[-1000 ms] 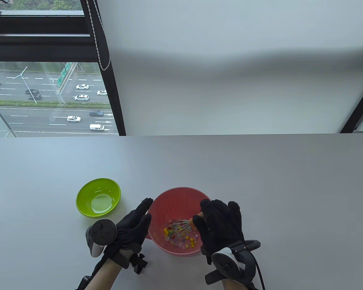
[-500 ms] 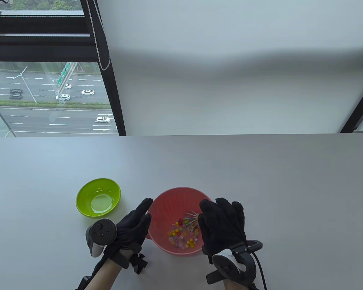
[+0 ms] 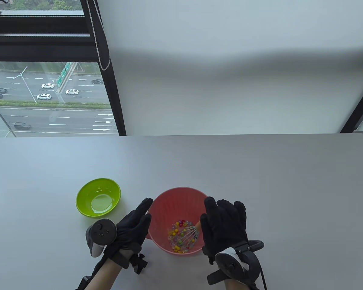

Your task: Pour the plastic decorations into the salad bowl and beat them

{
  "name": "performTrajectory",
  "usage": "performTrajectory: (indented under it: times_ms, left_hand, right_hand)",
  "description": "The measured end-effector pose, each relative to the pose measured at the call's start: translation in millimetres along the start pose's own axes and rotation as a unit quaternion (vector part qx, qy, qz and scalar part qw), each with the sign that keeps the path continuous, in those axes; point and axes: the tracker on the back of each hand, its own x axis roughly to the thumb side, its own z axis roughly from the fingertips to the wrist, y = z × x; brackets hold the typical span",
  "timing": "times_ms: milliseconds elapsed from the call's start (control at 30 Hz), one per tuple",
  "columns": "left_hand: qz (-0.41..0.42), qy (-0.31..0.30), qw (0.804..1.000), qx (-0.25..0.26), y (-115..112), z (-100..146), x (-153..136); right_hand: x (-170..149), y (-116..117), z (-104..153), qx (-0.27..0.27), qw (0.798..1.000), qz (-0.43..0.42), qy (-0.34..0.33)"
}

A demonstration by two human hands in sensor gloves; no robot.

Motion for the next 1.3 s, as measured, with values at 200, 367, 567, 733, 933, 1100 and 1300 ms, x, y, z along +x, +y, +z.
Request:
performTrajectory:
  times_ms: [200, 367, 567, 733, 933, 1100, 1300]
  left_hand:
    - [0.000, 0.000, 1.000, 0.000, 0.0, 0.0, 0.0]
    - [0.000, 0.000, 1.000, 0.000, 0.0, 0.0, 0.0]
    - [0.000, 0.000, 1.000, 0.000, 0.0, 0.0, 0.0]
    - [0.000, 0.000, 1.000, 0.000, 0.0, 0.0, 0.0]
    - [0.000, 0.000, 1.000, 0.000, 0.0, 0.0, 0.0]
    - [0.000, 0.000, 1.000, 0.000, 0.0, 0.0, 0.0]
    - [0.000, 0.000, 1.000, 0.000, 0.0, 0.0, 0.0]
  right_hand:
    - [4.7, 4.5, 0.6, 0.009, 1.000, 0.009, -0.010]
    - [5.6, 4.6, 0.3, 0.006, 1.000, 0.015, -0.013]
    - [5.1, 4.6, 0.5, 0.003, 1.000, 0.016, -0.013]
    - [4.7, 4.1, 0.4, 0.001, 1.000, 0.016, -0.014]
    - [4.4, 3.2, 0.6, -0.001, 1.000, 0.020, -0.015]
    - [2.8, 1.1, 0.3, -0.008, 1.000, 0.022, -0.014]
    - [-0.3, -1.8, -0.1, -0.010, 1.000, 0.006, -0.003]
